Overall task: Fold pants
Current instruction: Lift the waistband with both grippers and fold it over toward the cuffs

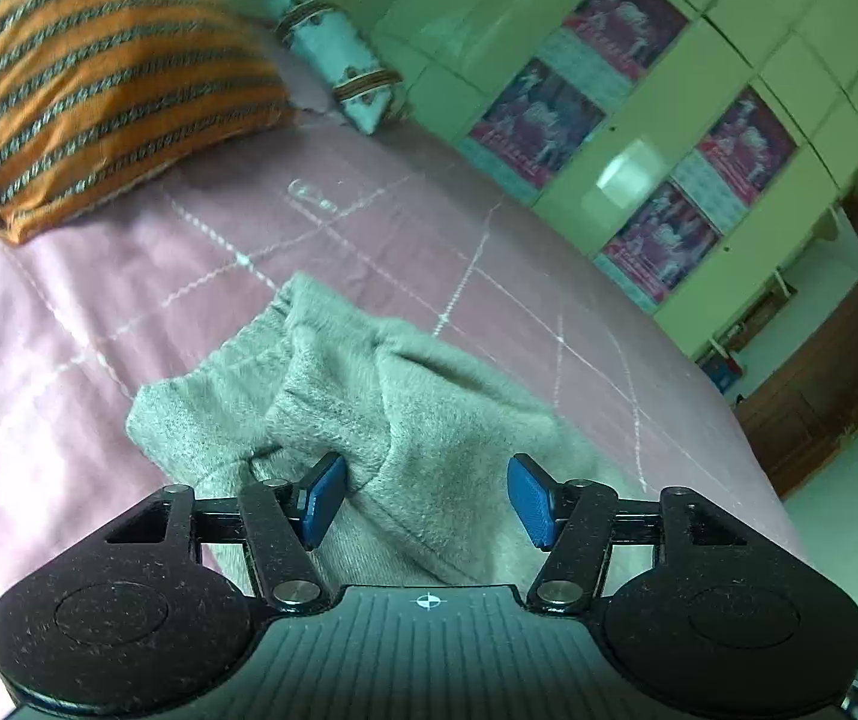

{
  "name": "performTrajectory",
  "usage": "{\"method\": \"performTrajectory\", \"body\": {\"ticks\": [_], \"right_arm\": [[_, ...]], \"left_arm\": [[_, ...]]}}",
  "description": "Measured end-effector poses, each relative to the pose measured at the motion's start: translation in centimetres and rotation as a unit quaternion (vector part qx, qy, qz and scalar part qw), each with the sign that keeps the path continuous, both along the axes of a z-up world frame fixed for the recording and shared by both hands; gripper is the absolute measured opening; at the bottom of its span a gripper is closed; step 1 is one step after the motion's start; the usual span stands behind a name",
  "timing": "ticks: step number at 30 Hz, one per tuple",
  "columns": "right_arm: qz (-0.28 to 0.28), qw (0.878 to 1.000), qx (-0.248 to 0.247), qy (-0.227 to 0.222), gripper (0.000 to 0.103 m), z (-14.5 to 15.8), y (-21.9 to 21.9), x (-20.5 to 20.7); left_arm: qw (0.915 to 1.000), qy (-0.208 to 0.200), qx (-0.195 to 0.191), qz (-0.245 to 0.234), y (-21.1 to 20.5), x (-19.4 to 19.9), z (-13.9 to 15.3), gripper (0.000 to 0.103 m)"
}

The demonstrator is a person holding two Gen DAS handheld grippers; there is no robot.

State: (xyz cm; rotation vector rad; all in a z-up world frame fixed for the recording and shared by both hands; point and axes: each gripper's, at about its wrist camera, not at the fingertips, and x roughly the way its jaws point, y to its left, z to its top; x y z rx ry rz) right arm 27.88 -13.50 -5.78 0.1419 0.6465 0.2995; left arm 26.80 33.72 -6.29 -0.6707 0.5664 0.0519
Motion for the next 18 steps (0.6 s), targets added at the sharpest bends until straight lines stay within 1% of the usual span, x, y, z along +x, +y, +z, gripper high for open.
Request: {"method": "performTrajectory", "body": {"ticks": [1, 3, 4, 6, 9, 11, 12, 15, 18], "right_arm": [[-0.011, 1.000, 0.013, 0.007, 0.046, -0.5, -0.3, 0.6], [-0.029, 0.999, 0.040, 0.019, 0.053, -1.5, -1.0, 2.3], [-0.039, 0.997, 0.059, 0.029, 0.053, -2.1, -1.5, 3.0], [-0.065, 0.990, 0.107, 0.061, 0.053, -3.3, -2.8, 5.0], [-0.104, 0.970, 0.193, 0.106, 0.051, -5.4, -4.9, 7.5], [-0.120, 0.958, 0.233, 0.116, 0.046, -6.3, -5.8, 8.2], [-0.120, 0.955, 0.244, 0.116, 0.046, -6.4, -5.9, 8.3], [-0.115, 0.954, 0.253, 0.116, 0.045, -6.6, -6.1, 8.1], [-0.112, 0.952, 0.261, 0.115, 0.045, -6.6, -6.3, 7.5]], "left_arm": [[0.9999, -0.001, -0.010, 0.005, 0.4, 0.5, -0.4, 0.060], [0.9992, 0.000, -0.037, 0.014, 1.1, 1.3, -1.6, 0.060], [0.9986, 0.003, -0.050, 0.016, 1.5, 1.8, -2.1, 0.060], [0.9981, 0.009, -0.060, 0.013, 1.5, 2.3, -2.7, 0.060], [0.9975, 0.010, -0.069, 0.013, 1.6, 2.9, -3.3, 0.061], [0.9967, 0.005, -0.080, 0.015, 1.7, 2.9, -3.7, 0.061], [0.9964, 0.002, -0.083, 0.015, 1.7, 2.8, -3.8, 0.061], [0.9941, -0.007, -0.105, 0.027, 1.8, 2.0, -4.2, 0.061], [0.9936, 0.008, -0.107, 0.035, 1.5, 1.7, -4.8, 0.061]]}}
